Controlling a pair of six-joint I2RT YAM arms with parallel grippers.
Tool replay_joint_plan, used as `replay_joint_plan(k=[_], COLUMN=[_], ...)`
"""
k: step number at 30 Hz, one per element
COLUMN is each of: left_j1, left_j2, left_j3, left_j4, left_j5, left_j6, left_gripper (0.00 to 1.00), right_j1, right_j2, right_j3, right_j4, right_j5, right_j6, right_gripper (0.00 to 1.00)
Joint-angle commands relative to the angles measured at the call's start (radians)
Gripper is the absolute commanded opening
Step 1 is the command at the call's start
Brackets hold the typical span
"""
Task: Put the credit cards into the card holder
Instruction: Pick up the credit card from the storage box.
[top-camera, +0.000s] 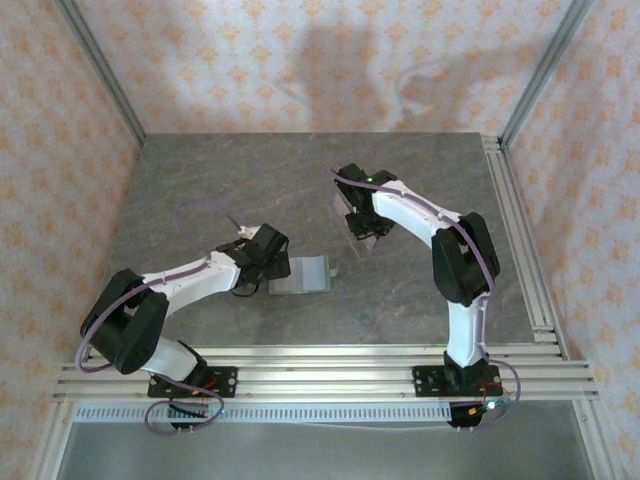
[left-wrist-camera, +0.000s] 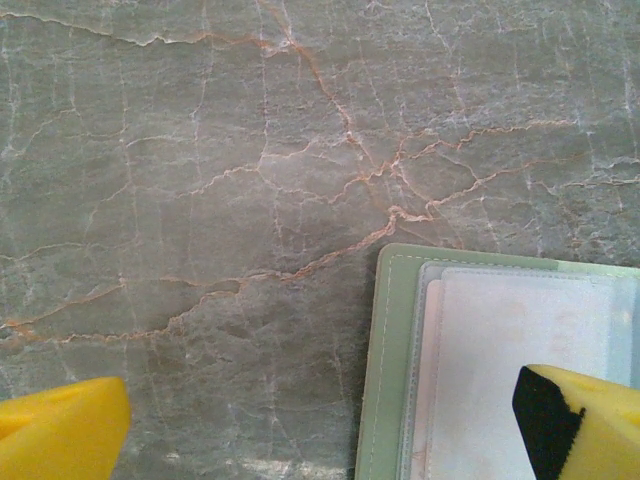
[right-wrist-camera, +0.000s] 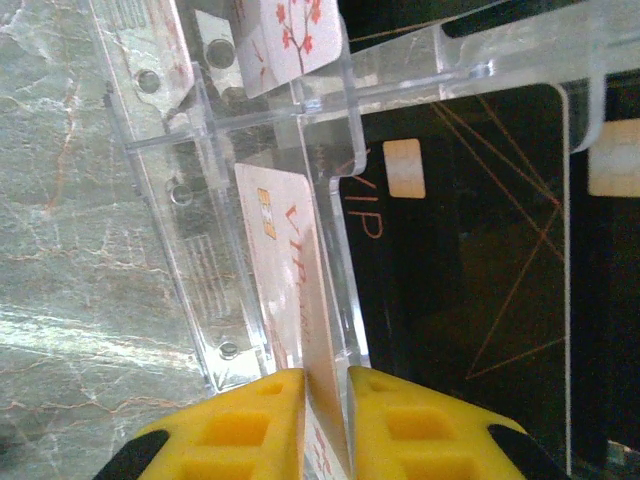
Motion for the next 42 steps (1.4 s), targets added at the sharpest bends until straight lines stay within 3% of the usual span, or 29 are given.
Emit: replay_joint_plan(k=[1, 15, 23, 35, 39, 42], left_j1=[0.006, 0.006, 0.005, 0.006, 0.005, 0.005], left_j2=[0.0, -0.002, -0.002, -0.003, -0.003, -0.003], left_j3=[-0.007, -0.015, -0.017, -0.02, -0.018, -0.018], left_j4=[0.009, 0.013, 0.014, 0.015, 0.015, 0.014], left_j5=[0.001, 0.006, 0.007, 0.007, 0.009, 0.009], left_j6=[0.008, 0.007, 0.007, 0.005, 0.007, 0.007], left_gripper=[1.0, 1.0, 1.0, 1.0, 1.0, 1.0], right_j1=[0.0, 0.0, 0.0, 0.001, 0.0, 0.0], right_j2=[-0.042, -0.025, -0.016, 0.002, -0.001, -0.019], right_j3=[0.026, 0.053, 0.059, 0.053, 0.062, 0.076], right_j4=[-0.002, -0.011, -0.015, -0.02, -0.026, -0.034], right_j5=[-0.011, 0.005, -0.008, -0.012, -0.017, -0.028], right_j6=[0.013, 0.012, 0.012, 0.007, 0.006, 0.005], right_gripper=[0.18, 0.17, 0.09, 0.1, 0.0, 0.0])
